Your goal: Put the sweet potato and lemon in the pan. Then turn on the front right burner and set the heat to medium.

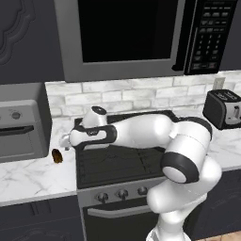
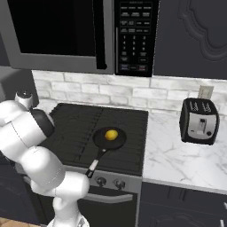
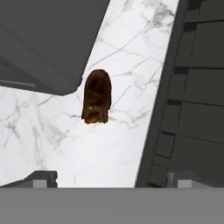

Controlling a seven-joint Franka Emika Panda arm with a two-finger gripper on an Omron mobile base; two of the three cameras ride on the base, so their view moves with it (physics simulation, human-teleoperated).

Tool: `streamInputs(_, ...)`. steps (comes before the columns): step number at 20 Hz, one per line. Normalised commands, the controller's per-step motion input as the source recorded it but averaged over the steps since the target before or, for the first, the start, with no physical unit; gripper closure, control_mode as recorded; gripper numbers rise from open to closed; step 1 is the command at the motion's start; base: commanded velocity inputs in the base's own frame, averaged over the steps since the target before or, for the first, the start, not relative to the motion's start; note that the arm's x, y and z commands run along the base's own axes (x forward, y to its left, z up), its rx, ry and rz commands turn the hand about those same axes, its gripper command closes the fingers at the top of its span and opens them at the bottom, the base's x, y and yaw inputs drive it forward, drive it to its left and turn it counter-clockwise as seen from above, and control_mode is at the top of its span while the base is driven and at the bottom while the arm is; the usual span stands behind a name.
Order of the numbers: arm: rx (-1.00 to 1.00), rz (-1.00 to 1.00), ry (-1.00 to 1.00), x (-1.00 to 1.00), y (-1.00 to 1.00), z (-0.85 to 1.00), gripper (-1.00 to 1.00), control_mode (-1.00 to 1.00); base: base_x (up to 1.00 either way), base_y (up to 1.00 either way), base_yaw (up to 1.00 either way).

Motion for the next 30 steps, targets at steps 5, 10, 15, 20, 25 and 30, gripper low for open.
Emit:
streamInputs(5, 0.0, 0.0, 0.0, 0.12, 0.23, -0.18, -1.0, -1.0, 0.0, 0.0, 0.0)
streamInputs(10, 0.0, 0.0, 0.0, 0.14, 0.17, -0.13, -1.0, -1.0, 0.0, 0.0, 0.0)
streamInputs(15, 0.0, 0.0, 0.0, 0.26, 0.09, -0.08, -1.0, -1.0, 0.0, 0.0, 0.0)
streamInputs(20, 0.0, 0.0, 0.0, 0.23, 0.13, 0.0, -1.0, -1.0, 0.0, 0.0, 0.0)
streamInputs(25, 0.0, 0.0, 0.0, 0.09, 0.18, 0.0, -1.0, -1.0, 0.0, 0.0, 0.0)
streamInputs(30, 0.0, 0.0, 0.0, 0.01, 0.17, -0.05, -1.0, -1.0, 0.0, 0.0, 0.0)
